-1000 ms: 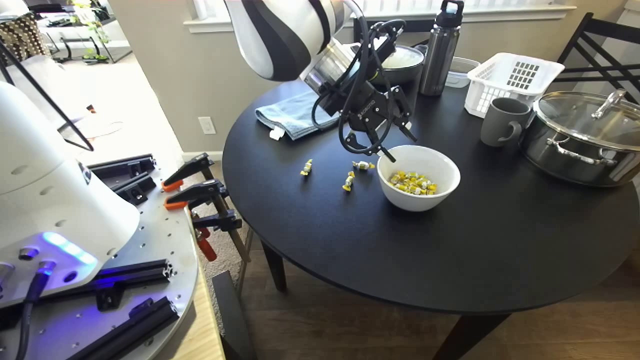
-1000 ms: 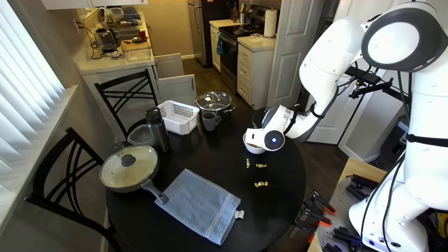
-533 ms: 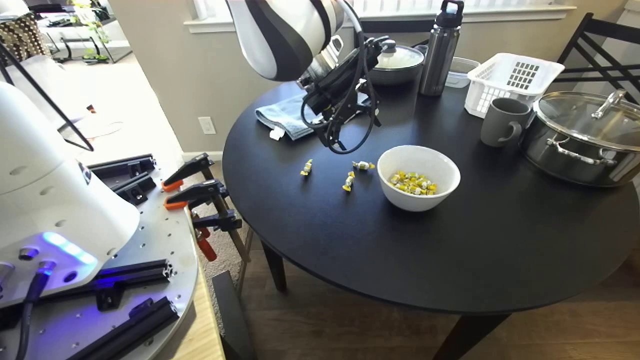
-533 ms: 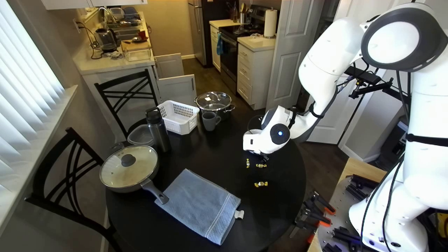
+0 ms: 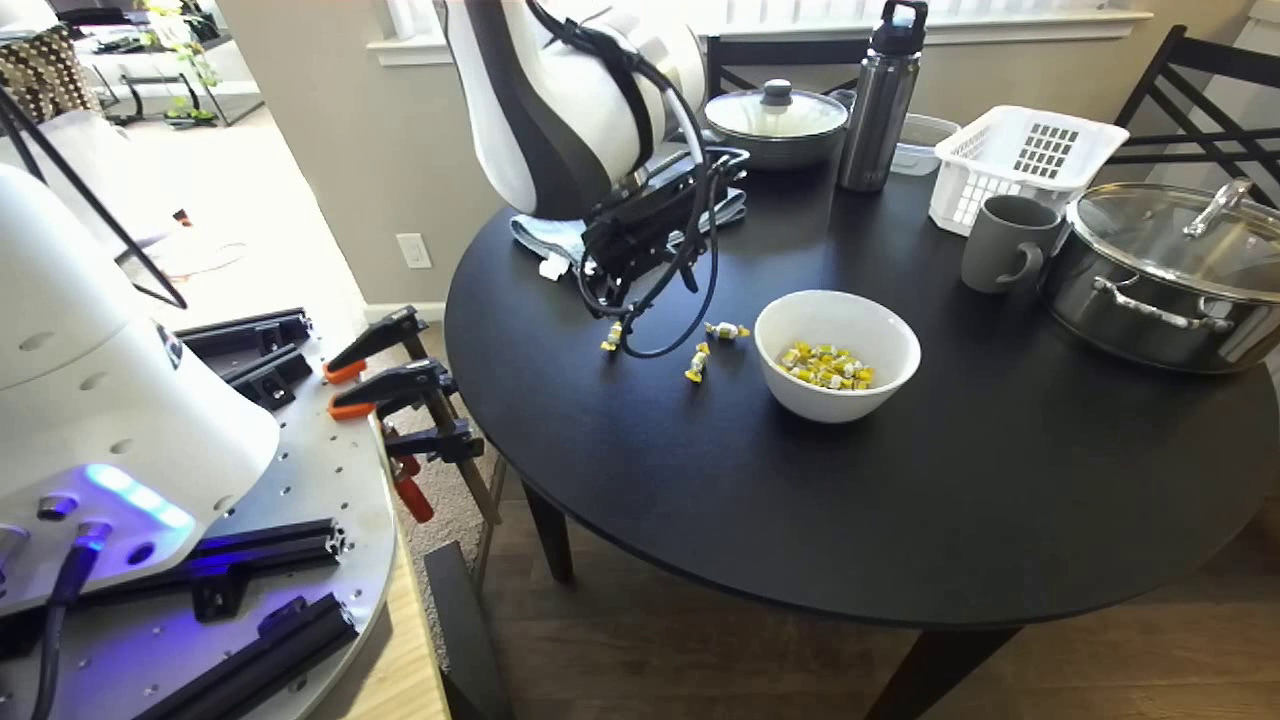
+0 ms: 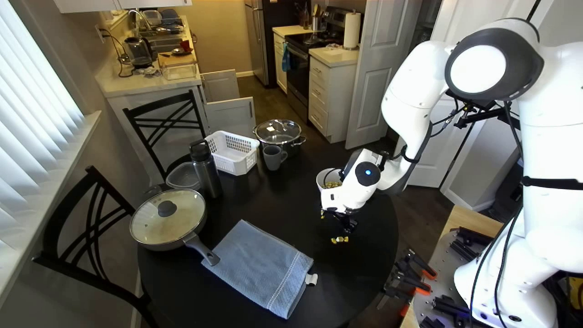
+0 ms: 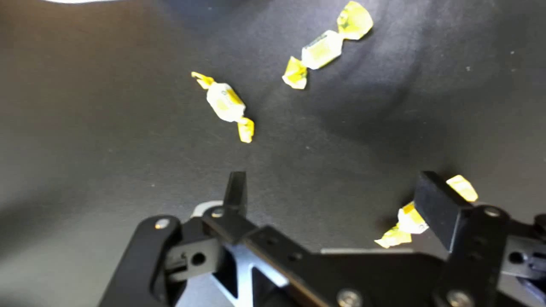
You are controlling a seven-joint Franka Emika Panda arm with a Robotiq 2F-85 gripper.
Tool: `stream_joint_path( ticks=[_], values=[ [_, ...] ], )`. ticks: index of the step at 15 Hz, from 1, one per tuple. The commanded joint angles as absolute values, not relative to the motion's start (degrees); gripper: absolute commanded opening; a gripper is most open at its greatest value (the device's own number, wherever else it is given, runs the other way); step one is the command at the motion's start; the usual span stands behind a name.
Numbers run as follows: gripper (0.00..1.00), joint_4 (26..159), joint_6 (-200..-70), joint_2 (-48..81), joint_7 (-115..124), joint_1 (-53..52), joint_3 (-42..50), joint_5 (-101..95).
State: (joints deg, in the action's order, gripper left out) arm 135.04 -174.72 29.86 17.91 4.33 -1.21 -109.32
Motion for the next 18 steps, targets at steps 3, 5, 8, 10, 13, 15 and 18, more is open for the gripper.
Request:
stream_joint_path(
  ticks=[3, 5, 8, 10, 13, 15, 18],
  values=[
    [1.0, 136.39, -179.88, 34.64, 3.27, 6.25, -0.54, -97.65],
    [1.0, 137.04, -180.15, 35.89, -0.99, 6.52, -0.72, -93.86],
    [1.0, 137.97, -181.0, 36.85, -6.64, 5.84, -0.08, -88.49],
    [1.0, 138.66, -180.86, 36.82, -10.05, 6.62, -0.92, -85.37],
    [1.0, 139.17, -180.92, 36.41, -14.26, 7.93, -2.14, -82.01],
    [1.0, 139.4, -180.72, 35.99, -16.09, 8.95, -3.04, -80.5],
    [1.0, 139.34, -181.36, 33.75, -15.16, 8.55, -2.45, -79.11]
  ],
)
